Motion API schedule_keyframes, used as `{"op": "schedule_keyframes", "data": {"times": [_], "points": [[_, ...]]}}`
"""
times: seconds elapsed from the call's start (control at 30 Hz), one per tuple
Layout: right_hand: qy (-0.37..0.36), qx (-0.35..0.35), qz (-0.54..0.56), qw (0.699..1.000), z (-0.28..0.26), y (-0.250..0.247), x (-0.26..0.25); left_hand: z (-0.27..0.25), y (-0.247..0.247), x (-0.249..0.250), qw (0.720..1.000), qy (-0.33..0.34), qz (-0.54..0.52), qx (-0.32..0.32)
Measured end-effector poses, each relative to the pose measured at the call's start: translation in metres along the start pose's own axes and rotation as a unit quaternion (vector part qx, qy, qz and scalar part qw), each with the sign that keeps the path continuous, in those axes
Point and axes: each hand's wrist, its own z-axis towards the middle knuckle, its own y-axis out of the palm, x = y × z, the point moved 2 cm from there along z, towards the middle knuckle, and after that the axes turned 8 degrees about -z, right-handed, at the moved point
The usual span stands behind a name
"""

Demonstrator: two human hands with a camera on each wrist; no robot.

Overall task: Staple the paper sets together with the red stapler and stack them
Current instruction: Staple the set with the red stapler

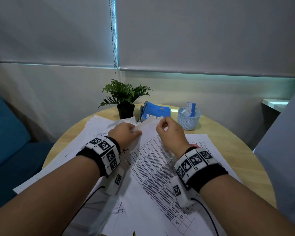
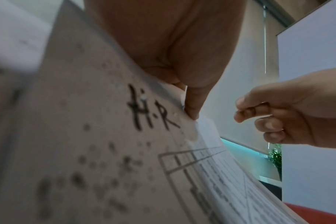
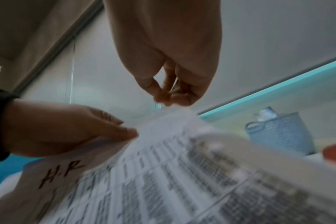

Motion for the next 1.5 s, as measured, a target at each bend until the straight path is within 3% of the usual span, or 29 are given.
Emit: {"op": "schedule_keyframes", "data": {"times": [0.2,0.37,0.6,0.8,1.0,1.17,1.33,1.5], "points": [[0.088,-0.023,0.023,0.996,-0.008,-0.04,0.03,0.005,0.018,-0.001,0.99,-0.001,0.118,-0.074],[0.119,0.011,0.008,0.993,-0.017,-0.096,0.07,0.012,0.032,-0.003,0.963,-0.051,0.212,-0.157],[0.186,0.046,-0.024,0.981,-0.036,-0.179,0.156,0.026,0.046,-0.018,0.942,-0.109,0.264,-0.176],[0.279,0.115,-0.073,0.95,-0.074,-0.237,0.238,0.039,0.053,-0.025,0.933,-0.138,0.271,-0.191],[0.336,0.058,-0.205,0.917,-0.108,-0.252,0.293,0.046,0.054,-0.03,0.929,-0.152,0.28,-0.19],[0.354,0.016,-0.233,0.906,-0.12,-0.252,0.325,0.051,0.054,-0.038,0.931,-0.157,0.269,-0.189],[0.345,-0.001,-0.249,0.905,-0.12,-0.252,0.329,0.06,0.052,-0.049,0.931,-0.152,0.269,-0.192],[0.337,-0.006,-0.264,0.904,-0.113,-0.255,0.316,0.046,0.05,-0.03,0.926,-0.167,0.28,-0.188]]}}
